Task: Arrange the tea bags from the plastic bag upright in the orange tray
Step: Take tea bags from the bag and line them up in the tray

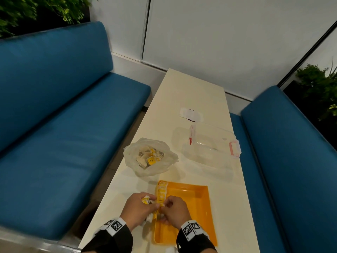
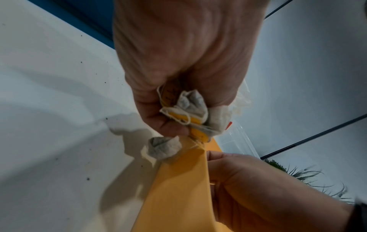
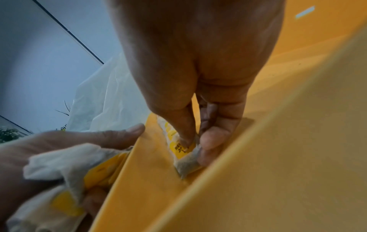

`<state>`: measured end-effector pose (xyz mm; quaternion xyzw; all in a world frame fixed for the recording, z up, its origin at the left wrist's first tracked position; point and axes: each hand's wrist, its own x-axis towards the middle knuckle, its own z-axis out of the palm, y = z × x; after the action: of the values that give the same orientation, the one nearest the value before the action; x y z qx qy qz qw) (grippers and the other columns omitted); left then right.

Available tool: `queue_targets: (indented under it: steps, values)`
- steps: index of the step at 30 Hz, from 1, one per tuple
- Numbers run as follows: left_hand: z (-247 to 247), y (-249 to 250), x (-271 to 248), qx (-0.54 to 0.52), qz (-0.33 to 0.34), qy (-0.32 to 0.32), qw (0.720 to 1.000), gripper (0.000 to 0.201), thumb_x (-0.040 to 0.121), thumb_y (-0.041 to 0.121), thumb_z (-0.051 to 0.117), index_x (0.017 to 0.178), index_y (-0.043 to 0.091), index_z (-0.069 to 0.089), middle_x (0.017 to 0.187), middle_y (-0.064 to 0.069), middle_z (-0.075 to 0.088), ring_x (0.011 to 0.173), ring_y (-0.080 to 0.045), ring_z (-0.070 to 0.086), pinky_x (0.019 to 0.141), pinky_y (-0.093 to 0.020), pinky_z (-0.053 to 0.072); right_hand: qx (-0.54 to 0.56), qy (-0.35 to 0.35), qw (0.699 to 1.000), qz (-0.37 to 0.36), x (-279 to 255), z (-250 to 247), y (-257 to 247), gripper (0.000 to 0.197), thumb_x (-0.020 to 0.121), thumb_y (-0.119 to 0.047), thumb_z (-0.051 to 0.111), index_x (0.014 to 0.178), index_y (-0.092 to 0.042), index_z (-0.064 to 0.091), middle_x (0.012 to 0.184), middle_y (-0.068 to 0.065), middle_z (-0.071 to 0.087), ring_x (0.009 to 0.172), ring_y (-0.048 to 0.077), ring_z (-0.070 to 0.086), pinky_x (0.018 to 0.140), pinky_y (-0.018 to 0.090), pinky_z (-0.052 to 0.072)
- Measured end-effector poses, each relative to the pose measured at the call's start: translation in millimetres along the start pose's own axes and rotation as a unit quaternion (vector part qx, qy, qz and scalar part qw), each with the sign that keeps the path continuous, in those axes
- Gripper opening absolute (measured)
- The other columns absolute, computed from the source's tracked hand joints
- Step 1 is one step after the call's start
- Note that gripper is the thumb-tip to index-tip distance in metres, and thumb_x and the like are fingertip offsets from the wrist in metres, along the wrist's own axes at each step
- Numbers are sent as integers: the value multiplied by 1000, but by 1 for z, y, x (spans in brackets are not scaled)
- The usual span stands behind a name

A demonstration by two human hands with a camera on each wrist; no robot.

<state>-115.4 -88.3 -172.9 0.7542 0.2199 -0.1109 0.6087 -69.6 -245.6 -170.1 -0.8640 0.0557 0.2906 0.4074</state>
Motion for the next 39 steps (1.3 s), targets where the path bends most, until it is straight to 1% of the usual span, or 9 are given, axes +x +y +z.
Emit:
queue_targets:
  steps: [5,13,15,17,20,23,30,35,39]
  values:
    - [0,-4,2,-10,-9,-5,1000,21,71,24,91,89,27,80,90,7,77,84,-6,72,84,-30,59,-9,25,1000,0,1,3,-6,16,86,-6,62,77,-14,52,66,13,66,50,22,65,45,27,50]
    - [-9,-3,-2,-131,-69,-21,989,15,79,16,85,93,19,81,86,-1,79,81,-18,74,72,-34,60,-12,45,999,17,-1,1,-7,21,84,-9,68,77,-16,50,74,12,70,53,21,66,47,31,55]
    - [-19,3,-7,-255,-109,-29,960,16,85,11,79,101,12,79,88,-9,76,70,-21,68,56,-30,54,-15,64,998,-3,-5,-6,-9,16,83,-16,71,77,-16,55,74,5,69,57,18,67,55,35,58]
    - [-29,8,-12,-365,-142,-51,919,21,90,10,72,111,6,74,90,-13,71,61,-18,61,47,-24,48,19,58,998,-30,-14,-13,-14,9,86,-14,68,83,-12,60,76,3,66,57,15,66,53,32,55]
    - [-39,13,-15,-461,-157,-91,869,25,91,14,68,115,7,71,97,-13,68,56,-16,60,42,-21,49,92,9,993,-73,-32,-22,-27,7,88,-8,65,94,-7,63,92,8,66,64,18,69,50,28,49]
    - [-41,19,-18,-504,-152,-113,843,31,84,17,71,114,8,71,98,-15,68,57,-17,60,40,-21,50,158,-42,982,-99,-45,-25,-41,15,86,-1,67,98,-9,66,102,9,66,75,20,68,55,29,52]
    - [-33,25,-15,-456,-121,-113,875,36,87,16,70,121,5,67,89,-13,68,60,-17,61,43,-22,50,86,-18,975,-204,-52,-21,-52,26,78,-22,80,101,-30,69,107,-16,68,96,4,64,73,23,55]
    - [-28,28,-12,-458,-118,-94,876,36,88,15,71,122,6,64,90,-14,68,66,-19,62,53,-26,52,56,2,976,-211,-49,-17,-57,23,76,-12,79,90,-27,69,75,-17,63,72,0,55,70,15,48]
    - [-29,32,-10,-469,-111,-81,872,35,87,11,72,121,5,65,96,-16,70,70,-21,64,55,-27,55,57,12,982,-179,-41,-17,-55,30,81,-4,72,98,-27,65,74,-6,55,64,1,49,65,17,47]
